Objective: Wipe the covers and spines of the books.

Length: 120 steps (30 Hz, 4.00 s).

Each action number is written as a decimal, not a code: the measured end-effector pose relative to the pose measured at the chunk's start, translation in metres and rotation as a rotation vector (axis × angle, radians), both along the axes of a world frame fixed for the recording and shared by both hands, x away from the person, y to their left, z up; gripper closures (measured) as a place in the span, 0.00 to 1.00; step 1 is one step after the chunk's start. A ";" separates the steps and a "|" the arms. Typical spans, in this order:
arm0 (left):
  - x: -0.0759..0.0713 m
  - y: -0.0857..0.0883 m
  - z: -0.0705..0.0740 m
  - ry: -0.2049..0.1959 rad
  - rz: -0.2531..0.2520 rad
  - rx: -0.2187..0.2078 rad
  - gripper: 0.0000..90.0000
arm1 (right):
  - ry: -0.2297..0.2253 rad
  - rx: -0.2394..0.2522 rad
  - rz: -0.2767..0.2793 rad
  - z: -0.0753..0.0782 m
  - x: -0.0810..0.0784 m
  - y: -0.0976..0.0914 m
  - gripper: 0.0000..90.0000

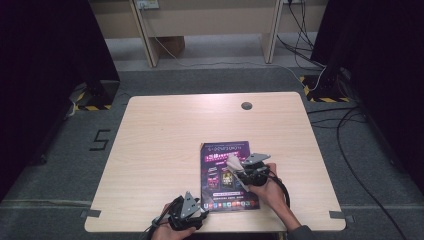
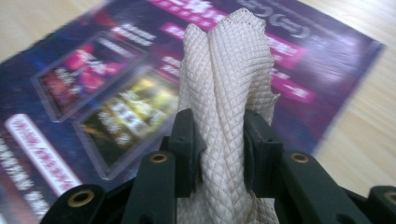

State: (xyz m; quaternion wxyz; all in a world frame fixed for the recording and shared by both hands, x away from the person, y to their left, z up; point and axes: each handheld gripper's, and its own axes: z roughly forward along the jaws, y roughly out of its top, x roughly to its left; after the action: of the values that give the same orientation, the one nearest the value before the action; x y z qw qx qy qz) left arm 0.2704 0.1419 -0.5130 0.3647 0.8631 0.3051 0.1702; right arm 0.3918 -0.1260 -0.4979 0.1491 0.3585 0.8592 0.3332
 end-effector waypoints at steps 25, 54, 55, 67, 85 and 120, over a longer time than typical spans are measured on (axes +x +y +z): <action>-0.001 0.010 0.002 0.003 0.038 -0.003 0.30 | -0.007 -0.015 0.063 0.000 -0.019 0.019 0.76; -0.017 0.062 0.016 0.026 0.151 -0.059 0.22 | 0.008 0.026 0.297 -0.004 -0.067 0.092 0.76; -0.017 0.063 0.016 0.026 0.150 -0.060 0.22 | 0.006 0.029 0.299 -0.004 -0.068 0.093 0.76; -0.016 0.073 0.017 0.022 0.189 -0.049 0.22 | 0.019 0.039 0.333 -0.004 -0.073 0.095 0.75; -0.015 0.078 0.018 0.034 0.219 -0.069 0.22 | 0.027 0.045 0.365 -0.004 -0.076 0.100 0.76; -0.016 0.081 0.017 0.046 0.218 -0.078 0.22 | 0.031 0.046 0.358 -0.004 -0.073 0.090 0.72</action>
State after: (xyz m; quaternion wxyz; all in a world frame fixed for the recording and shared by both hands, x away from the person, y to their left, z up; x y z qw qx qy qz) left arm 0.2548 0.2232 -0.4960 0.3704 0.8137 0.4117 0.1768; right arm 0.3193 -0.0361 -0.5019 0.0658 0.2082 0.9037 0.3682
